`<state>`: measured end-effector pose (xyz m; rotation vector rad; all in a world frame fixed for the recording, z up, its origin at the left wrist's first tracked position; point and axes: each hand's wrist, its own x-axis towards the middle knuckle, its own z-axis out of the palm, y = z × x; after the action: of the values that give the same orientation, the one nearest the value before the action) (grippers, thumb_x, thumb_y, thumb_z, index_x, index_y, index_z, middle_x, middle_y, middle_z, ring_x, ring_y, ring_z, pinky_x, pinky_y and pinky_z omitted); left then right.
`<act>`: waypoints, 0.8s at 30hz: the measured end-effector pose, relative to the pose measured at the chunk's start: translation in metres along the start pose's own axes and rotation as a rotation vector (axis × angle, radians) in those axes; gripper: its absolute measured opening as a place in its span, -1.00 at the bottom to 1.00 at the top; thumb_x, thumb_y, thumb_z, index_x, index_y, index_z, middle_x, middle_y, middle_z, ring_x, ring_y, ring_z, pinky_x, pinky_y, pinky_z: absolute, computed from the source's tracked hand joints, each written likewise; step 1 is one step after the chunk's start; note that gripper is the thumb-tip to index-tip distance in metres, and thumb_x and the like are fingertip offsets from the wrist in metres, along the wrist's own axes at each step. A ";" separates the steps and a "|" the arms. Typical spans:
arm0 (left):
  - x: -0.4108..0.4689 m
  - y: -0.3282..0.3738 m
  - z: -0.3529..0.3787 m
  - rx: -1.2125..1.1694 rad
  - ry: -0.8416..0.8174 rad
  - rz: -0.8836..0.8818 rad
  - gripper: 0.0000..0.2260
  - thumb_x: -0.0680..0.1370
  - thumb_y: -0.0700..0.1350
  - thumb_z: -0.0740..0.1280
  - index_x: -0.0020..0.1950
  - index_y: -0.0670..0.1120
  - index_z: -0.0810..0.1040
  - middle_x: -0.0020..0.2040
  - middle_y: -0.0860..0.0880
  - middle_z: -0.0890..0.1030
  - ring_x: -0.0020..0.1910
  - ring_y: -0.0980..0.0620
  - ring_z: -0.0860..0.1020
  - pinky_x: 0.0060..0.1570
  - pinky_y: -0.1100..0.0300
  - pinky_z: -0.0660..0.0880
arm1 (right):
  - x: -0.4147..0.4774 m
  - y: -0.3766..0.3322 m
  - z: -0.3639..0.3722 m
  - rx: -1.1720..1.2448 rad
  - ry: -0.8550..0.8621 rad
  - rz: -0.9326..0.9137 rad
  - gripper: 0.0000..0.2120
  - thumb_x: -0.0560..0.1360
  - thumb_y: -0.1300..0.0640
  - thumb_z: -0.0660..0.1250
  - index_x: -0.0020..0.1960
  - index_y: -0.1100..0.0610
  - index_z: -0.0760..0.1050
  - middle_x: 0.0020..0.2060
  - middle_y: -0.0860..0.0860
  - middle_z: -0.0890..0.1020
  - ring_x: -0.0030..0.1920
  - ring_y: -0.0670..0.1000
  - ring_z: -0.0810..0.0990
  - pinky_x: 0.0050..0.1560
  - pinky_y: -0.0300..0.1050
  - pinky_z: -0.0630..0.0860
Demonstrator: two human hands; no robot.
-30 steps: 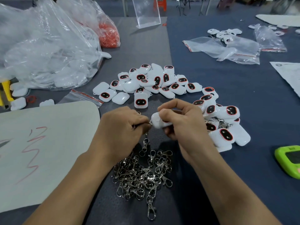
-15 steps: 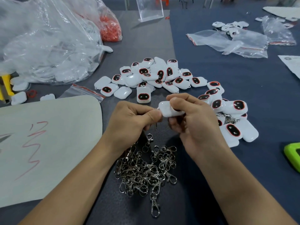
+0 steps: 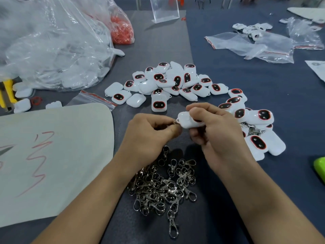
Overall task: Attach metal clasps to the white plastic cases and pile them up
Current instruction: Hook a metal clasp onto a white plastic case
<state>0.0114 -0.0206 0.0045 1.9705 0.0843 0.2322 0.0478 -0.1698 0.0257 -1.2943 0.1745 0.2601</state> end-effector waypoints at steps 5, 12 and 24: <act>0.005 0.002 -0.002 -0.249 -0.026 -0.081 -0.81 0.56 -0.19 0.44 -0.19 0.05 0.76 -0.48 0.10 0.50 -0.46 0.21 0.40 -0.38 0.41 0.35 | 0.002 0.004 0.002 0.184 -0.047 0.138 -0.83 0.59 0.32 0.27 -0.11 0.19 0.61 -0.40 0.06 0.61 -0.54 -0.06 0.42 -0.60 -0.26 0.26; -0.003 0.001 -0.002 0.075 -0.061 0.118 -0.81 0.58 0.05 0.34 -0.18 0.07 0.66 -0.38 -0.01 0.55 -0.38 0.18 0.47 -0.31 0.23 0.44 | -0.001 0.005 0.003 0.305 -0.078 0.215 -0.83 0.64 0.29 0.21 -0.04 0.22 0.57 -0.42 0.05 0.57 -0.53 -0.07 0.40 -0.57 -0.26 0.26; -0.001 0.001 0.007 -0.265 0.084 0.031 -0.92 0.52 -0.11 0.46 -0.16 0.03 0.71 -0.39 0.00 0.58 -0.40 0.11 0.46 -0.34 0.26 0.43 | 0.001 0.008 0.006 0.347 -0.107 0.234 -0.83 0.65 0.28 0.20 -0.02 0.21 0.56 -0.39 0.08 0.58 -0.50 -0.06 0.40 -0.57 -0.26 0.28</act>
<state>0.0112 -0.0272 0.0028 1.6991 0.0738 0.3294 0.0462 -0.1617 0.0202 -0.9130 0.2680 0.4761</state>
